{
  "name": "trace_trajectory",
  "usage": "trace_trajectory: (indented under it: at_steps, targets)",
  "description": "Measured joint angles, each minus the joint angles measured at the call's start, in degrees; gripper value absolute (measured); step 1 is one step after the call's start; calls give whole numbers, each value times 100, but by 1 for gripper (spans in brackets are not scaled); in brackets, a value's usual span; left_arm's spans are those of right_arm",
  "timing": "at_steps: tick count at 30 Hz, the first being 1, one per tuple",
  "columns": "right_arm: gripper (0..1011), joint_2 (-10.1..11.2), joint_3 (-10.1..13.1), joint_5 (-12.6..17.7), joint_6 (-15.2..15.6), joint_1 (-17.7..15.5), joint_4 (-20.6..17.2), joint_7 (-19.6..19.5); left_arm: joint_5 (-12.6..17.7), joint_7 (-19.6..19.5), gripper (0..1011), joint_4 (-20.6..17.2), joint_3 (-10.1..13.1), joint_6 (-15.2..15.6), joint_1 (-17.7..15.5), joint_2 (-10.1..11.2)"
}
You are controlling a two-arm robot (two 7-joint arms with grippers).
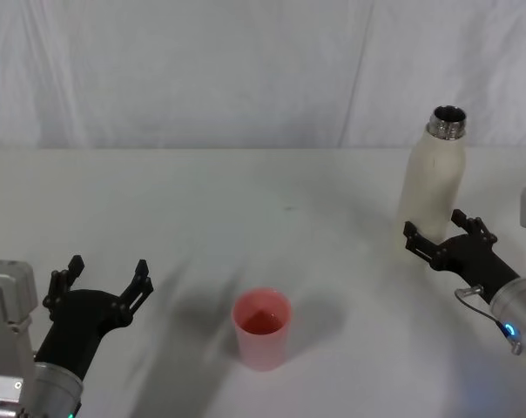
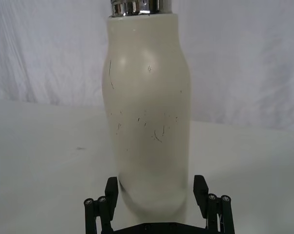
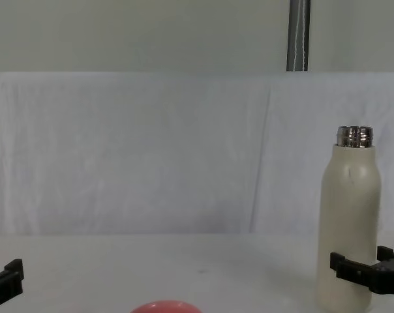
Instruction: Grasp the thermos with one hand and pour water into the cup lid.
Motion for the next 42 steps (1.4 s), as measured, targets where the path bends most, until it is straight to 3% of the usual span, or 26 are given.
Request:
trace_trajectory:
  at_steps: [22, 42]
  targets:
    - [1000, 272, 435, 111, 109, -1010, -1279, -257, 0, 0, 1001, 0, 0, 0, 0, 0]
    - [1000, 329, 377, 289, 64, -1632, -1884, -89, 0, 0, 1001, 0, 0, 0, 0, 0]
